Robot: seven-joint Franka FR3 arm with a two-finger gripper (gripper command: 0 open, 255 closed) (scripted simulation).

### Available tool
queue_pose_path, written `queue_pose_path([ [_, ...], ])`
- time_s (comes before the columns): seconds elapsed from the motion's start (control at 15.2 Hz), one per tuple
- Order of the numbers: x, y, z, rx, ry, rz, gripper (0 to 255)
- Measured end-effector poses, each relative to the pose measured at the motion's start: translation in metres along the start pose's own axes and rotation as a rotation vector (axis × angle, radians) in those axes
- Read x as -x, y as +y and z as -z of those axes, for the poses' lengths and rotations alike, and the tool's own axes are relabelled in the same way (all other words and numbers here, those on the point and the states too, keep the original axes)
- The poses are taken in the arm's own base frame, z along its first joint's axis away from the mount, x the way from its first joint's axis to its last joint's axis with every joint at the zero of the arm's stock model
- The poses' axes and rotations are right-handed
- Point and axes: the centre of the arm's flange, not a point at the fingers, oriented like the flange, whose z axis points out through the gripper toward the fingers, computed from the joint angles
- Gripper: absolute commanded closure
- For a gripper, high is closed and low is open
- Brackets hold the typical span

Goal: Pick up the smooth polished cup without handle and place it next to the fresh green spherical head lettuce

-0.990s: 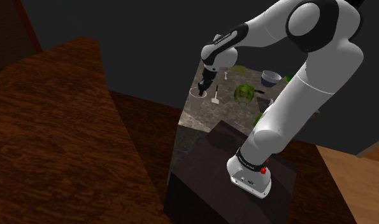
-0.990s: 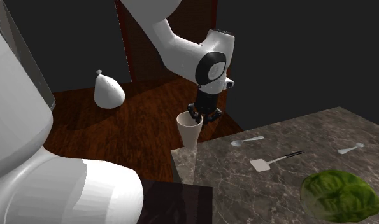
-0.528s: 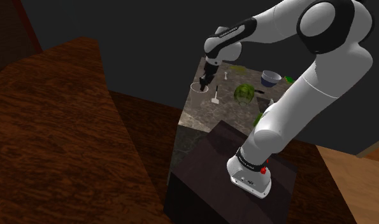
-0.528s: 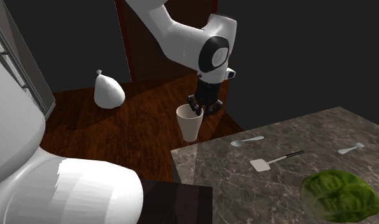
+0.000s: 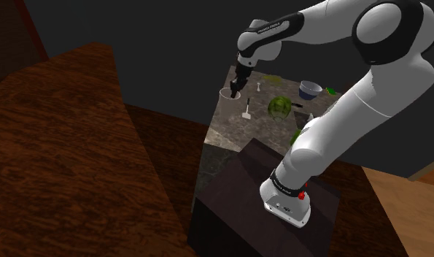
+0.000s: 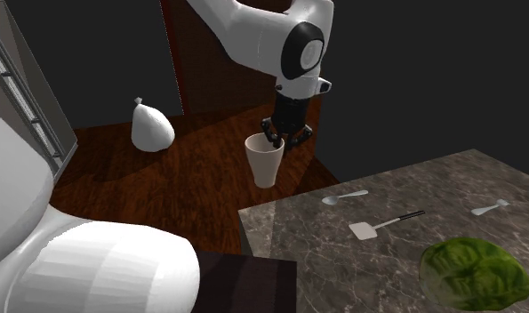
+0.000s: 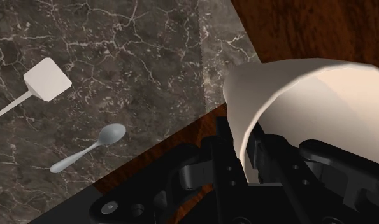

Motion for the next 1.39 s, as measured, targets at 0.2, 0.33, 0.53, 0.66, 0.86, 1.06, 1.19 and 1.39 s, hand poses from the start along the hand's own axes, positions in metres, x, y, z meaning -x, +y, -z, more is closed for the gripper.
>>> queue_pose_path([
  [0.2,-0.001,-0.002,0.017,0.0,0.0,0.0,255],
  [0.33,-0.002,-0.002,0.028,0.0,0.0,0.0,255],
  [0.53,-0.002,-0.006,0.043,0.0,0.0,0.0,255],
  [0.66,0.001,-0.001,0.052,0.0,0.0,0.0,255],
  [0.86,0.019,0.025,0.057,0.0,0.0,-0.001,255],
  [1.06,0.037,0.065,0.058,0.0,0.0,-0.003,255],
  [1.19,0.05,0.087,0.061,0.0,0.0,-0.002,255],
  [1.39,0.069,0.119,0.069,0.0,0.0,-0.001,255],
])
